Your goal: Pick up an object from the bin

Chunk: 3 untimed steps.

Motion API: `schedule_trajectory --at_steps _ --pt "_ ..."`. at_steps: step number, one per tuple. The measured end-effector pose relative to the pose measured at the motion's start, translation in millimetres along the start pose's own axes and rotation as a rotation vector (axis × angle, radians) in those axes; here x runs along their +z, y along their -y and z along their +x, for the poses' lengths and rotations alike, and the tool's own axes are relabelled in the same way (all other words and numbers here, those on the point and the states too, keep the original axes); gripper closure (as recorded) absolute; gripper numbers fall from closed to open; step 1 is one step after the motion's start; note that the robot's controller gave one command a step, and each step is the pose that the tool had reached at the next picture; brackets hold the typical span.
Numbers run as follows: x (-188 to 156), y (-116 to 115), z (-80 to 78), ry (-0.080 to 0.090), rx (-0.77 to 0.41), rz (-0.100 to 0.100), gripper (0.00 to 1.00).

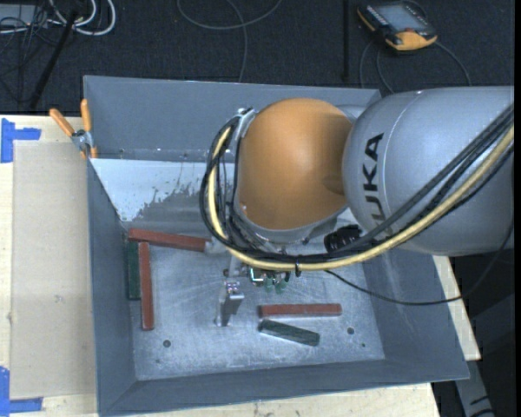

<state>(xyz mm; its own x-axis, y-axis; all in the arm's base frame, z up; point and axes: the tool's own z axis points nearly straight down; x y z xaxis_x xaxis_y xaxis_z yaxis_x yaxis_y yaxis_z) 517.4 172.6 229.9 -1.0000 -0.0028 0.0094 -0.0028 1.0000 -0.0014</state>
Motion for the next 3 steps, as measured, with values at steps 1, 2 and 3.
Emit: schedule_trajectory --at_steps 1,2,3 --pt "-4.2 1.1 -1.8 0.008 0.004 -0.001 0.0" --pt "29.7 51.8 -15.5 0.01 -0.003 -0.003 0.0" --pt "78.7 71.4 -20.4 0.01 -0.083 0.002 0.0"
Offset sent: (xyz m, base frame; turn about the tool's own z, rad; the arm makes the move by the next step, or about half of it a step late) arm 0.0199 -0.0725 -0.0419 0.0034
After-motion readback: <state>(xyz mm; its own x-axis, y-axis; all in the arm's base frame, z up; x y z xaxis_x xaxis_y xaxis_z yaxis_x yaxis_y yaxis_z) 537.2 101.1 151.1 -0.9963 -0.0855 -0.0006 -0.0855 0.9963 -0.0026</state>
